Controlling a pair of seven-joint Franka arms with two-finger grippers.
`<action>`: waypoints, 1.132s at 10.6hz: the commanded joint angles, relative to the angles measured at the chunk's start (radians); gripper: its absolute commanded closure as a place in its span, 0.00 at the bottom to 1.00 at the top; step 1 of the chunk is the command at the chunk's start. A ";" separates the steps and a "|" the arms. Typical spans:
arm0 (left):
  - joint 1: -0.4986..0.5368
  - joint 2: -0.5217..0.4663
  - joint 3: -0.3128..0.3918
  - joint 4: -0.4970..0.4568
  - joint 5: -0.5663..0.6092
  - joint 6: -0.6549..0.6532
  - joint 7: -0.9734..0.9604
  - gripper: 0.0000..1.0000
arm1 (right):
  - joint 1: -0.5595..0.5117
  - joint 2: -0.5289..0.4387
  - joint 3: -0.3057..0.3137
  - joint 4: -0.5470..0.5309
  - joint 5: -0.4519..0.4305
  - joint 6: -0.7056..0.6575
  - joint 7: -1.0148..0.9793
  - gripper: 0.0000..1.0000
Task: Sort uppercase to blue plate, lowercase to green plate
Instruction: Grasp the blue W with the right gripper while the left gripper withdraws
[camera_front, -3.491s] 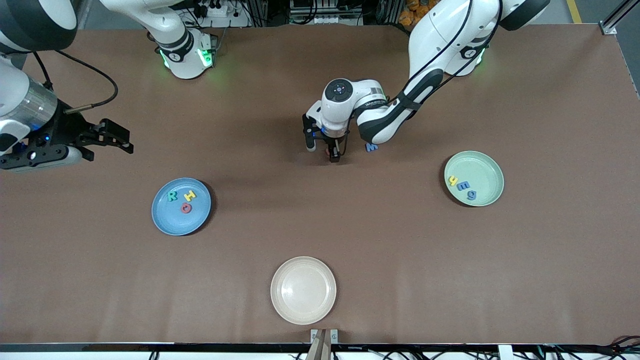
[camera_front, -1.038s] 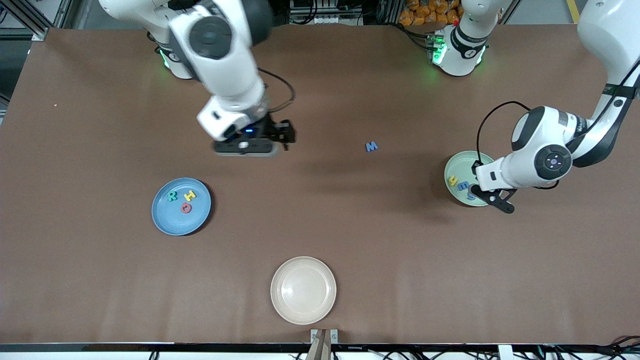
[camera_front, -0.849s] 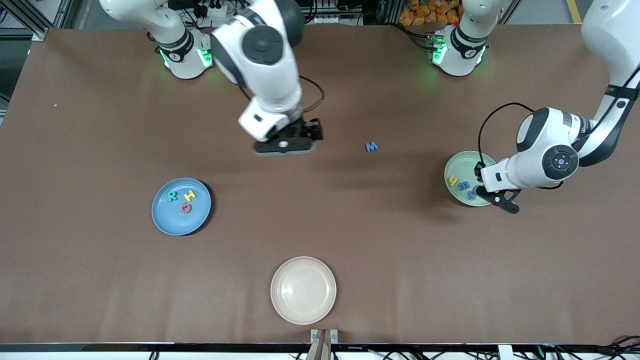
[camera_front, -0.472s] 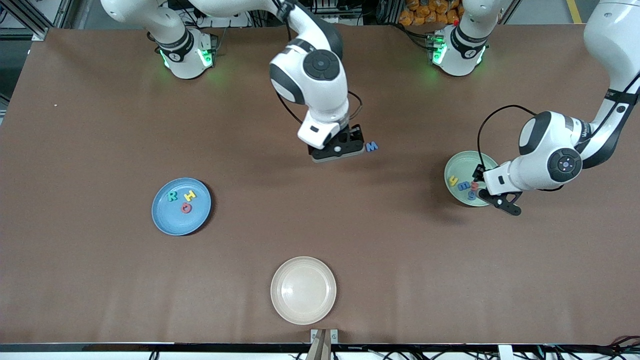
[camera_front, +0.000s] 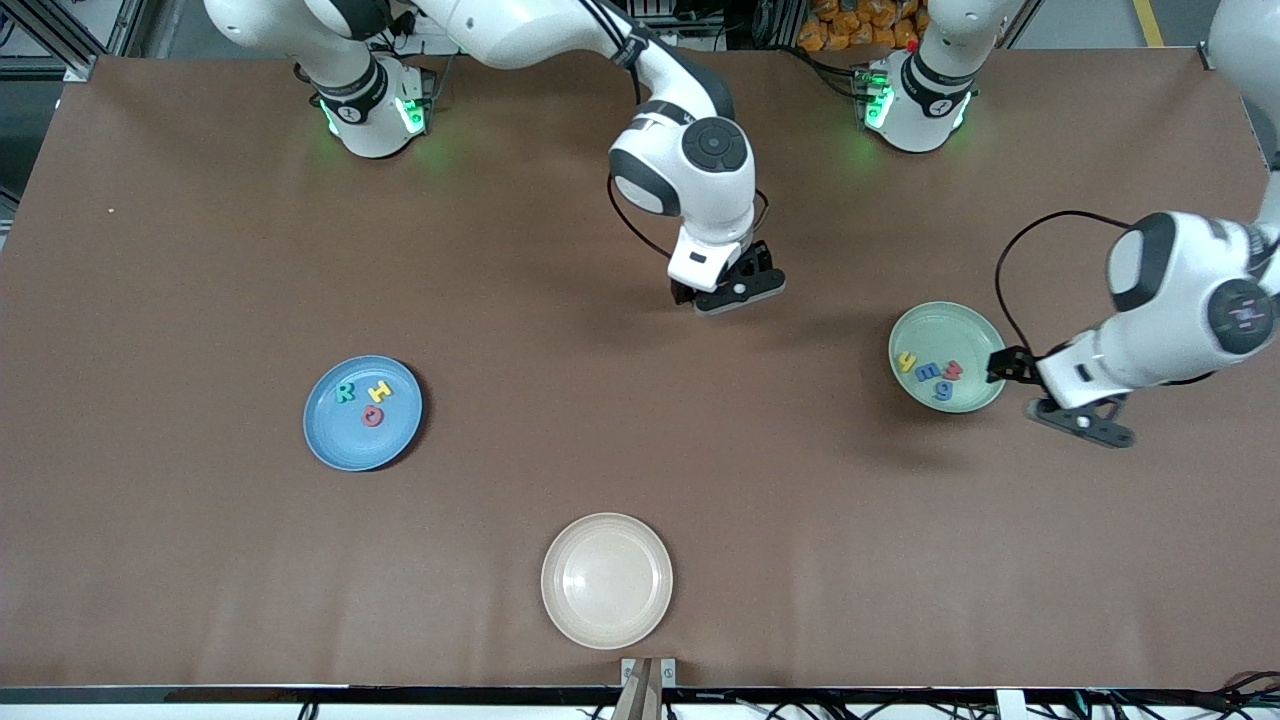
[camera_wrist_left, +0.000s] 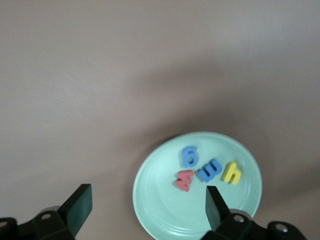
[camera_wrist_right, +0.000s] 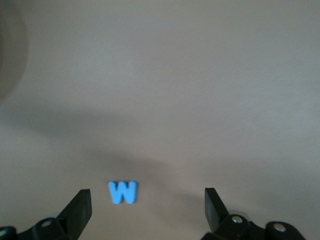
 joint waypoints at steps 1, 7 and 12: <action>0.000 -0.161 -0.028 0.022 -0.090 -0.039 -0.085 0.00 | 0.036 0.103 -0.004 0.111 -0.018 0.002 0.085 0.00; -0.003 -0.212 -0.102 0.229 -0.029 -0.258 -0.247 0.00 | 0.070 0.177 -0.009 0.132 -0.019 0.043 0.174 0.12; -0.274 -0.233 0.240 0.266 -0.036 -0.273 -0.165 0.00 | 0.085 0.213 -0.021 0.140 -0.033 0.057 0.197 0.14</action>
